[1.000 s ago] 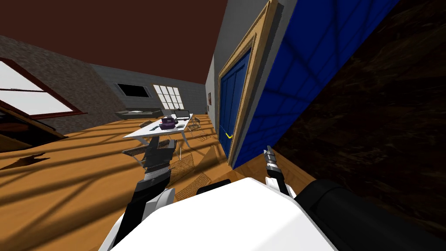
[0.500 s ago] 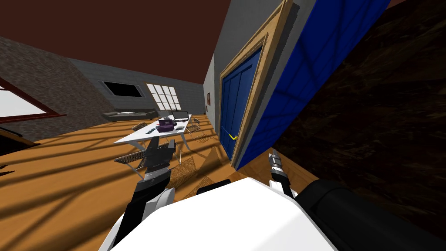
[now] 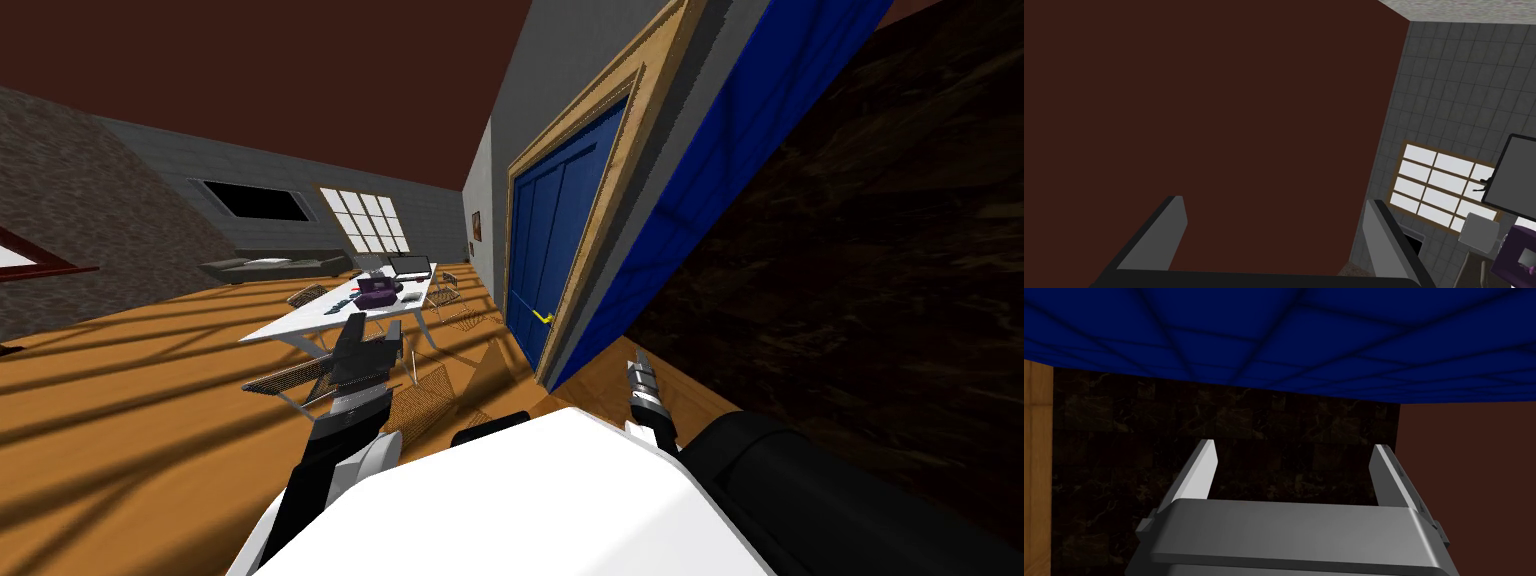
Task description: Push the door open
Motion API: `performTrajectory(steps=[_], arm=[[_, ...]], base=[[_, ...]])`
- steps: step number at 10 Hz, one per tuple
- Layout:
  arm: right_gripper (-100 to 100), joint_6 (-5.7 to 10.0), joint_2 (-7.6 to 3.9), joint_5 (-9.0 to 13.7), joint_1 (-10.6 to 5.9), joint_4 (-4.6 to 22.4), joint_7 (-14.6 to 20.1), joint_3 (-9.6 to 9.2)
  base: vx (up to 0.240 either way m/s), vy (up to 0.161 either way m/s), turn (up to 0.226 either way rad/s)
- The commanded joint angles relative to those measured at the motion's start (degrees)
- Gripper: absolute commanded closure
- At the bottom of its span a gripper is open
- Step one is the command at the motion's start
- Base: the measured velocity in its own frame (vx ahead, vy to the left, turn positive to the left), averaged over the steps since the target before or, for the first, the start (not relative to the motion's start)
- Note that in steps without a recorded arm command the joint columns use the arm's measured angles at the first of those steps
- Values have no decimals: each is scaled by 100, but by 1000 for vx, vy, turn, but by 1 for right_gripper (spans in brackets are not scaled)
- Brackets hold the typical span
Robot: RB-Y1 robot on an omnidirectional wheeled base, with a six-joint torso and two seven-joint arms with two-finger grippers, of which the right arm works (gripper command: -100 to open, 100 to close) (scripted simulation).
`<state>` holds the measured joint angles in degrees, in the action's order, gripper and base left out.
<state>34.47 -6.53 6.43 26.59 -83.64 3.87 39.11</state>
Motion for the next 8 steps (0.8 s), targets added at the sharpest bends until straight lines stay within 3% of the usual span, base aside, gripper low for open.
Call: performTrajectory(steps=[1,5,8], arm=[[-100,31,9,20,-53,194,-20,163],[-100,154,54,63,-193,678,-54,533],[-100,215,79,84,-266,916,-71,713]], base=[[128,178,-92],[127,197,-66],[104,106,-45]])
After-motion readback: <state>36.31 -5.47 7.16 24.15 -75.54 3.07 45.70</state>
